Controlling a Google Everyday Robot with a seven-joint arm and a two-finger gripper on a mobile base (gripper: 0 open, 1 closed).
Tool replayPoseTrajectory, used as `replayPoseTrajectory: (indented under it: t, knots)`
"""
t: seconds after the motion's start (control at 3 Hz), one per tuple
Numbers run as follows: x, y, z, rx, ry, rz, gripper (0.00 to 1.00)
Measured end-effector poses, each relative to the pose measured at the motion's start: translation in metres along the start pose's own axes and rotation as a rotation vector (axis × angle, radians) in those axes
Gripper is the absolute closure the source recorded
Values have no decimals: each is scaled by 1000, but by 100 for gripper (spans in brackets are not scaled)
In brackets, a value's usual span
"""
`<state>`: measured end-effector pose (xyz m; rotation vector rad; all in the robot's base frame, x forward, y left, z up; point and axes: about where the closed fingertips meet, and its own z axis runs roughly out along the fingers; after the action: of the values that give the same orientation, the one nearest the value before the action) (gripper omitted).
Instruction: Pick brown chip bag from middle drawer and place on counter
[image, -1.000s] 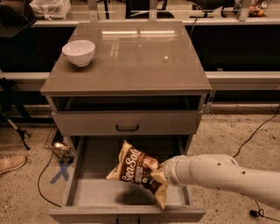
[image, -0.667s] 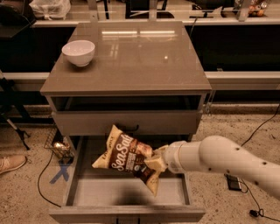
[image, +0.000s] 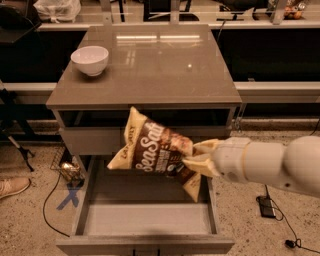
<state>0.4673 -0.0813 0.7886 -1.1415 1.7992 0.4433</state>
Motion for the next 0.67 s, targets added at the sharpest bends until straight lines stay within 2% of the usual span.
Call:
replayPoseTrajectory:
  t: [0.33, 0.67]
  knots:
    - [16, -11, -29, 65, 11, -7, 100]
    - [16, -11, -29, 65, 12, -5, 100]
